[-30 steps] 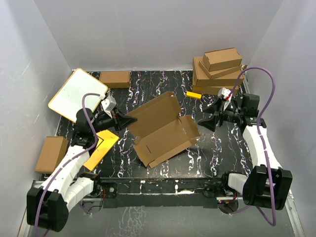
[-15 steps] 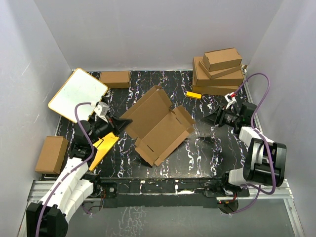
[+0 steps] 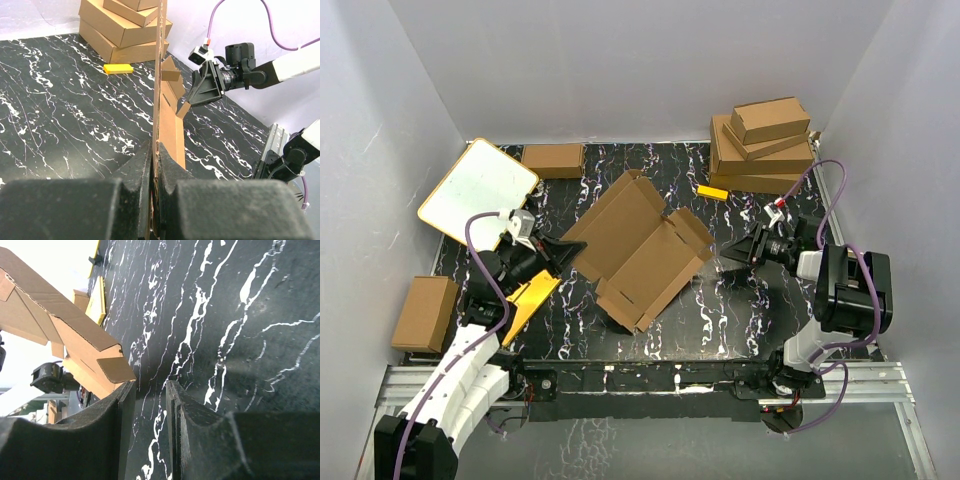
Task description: Fold the paper box
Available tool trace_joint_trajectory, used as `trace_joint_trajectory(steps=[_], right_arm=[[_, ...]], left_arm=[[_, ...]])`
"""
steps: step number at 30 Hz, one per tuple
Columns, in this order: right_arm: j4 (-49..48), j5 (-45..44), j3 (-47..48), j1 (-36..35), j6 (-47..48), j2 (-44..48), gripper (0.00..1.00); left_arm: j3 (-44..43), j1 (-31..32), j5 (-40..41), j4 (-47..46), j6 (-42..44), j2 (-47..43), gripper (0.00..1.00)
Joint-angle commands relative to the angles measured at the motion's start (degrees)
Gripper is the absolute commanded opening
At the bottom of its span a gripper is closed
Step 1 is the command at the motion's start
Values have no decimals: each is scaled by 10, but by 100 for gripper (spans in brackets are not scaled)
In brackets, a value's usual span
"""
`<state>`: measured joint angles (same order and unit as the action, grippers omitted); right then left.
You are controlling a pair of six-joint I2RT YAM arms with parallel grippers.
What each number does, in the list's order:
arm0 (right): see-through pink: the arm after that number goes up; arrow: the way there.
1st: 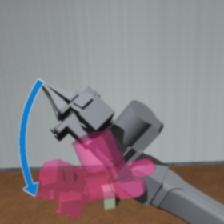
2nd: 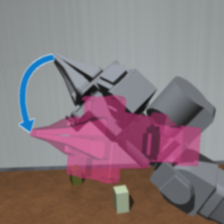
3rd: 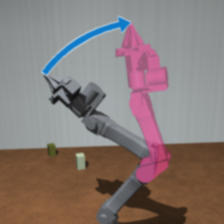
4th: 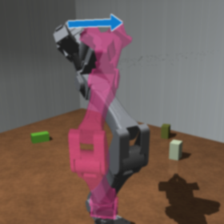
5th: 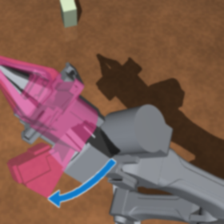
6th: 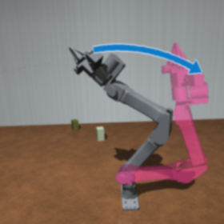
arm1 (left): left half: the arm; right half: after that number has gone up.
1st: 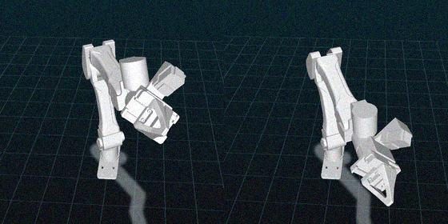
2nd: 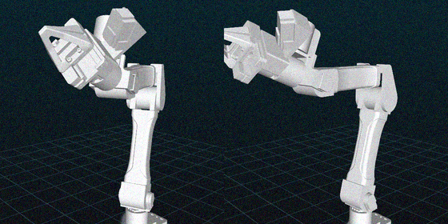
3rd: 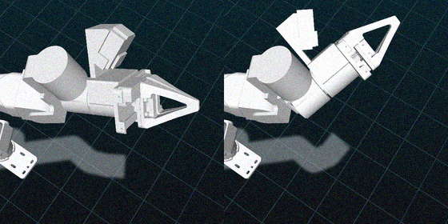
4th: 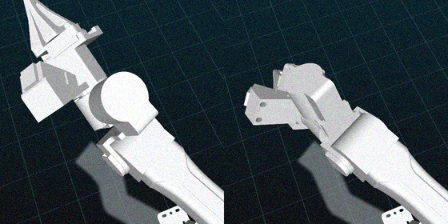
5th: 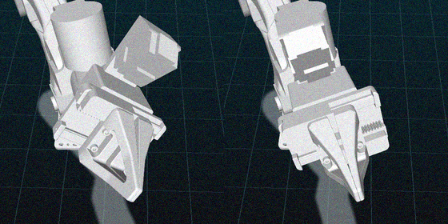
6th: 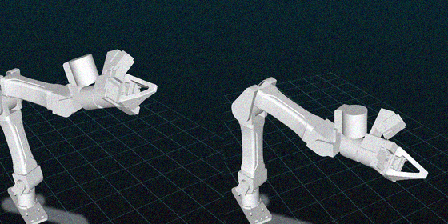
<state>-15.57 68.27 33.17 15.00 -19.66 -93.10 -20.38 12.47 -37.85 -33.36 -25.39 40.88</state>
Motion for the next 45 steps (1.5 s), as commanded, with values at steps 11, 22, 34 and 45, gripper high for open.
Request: trace_joint_trajectory(steps=[11,22,34,45], right_arm=[[-63,63,25,-27,-12,-25,36],[-93,113,29,-64,-18,-9,38],[-34,83,44,-70,39,-19,52],[-55,115,51,-69,35,-9,59]], left_arm=[[22,-1,-8,-79,-33,-9,0],[26,-1,0,-79,-32,-12,0],[42,-1,-46,-172,-72,-1,0],[65,-1,-90,-328,-163,38,0]])
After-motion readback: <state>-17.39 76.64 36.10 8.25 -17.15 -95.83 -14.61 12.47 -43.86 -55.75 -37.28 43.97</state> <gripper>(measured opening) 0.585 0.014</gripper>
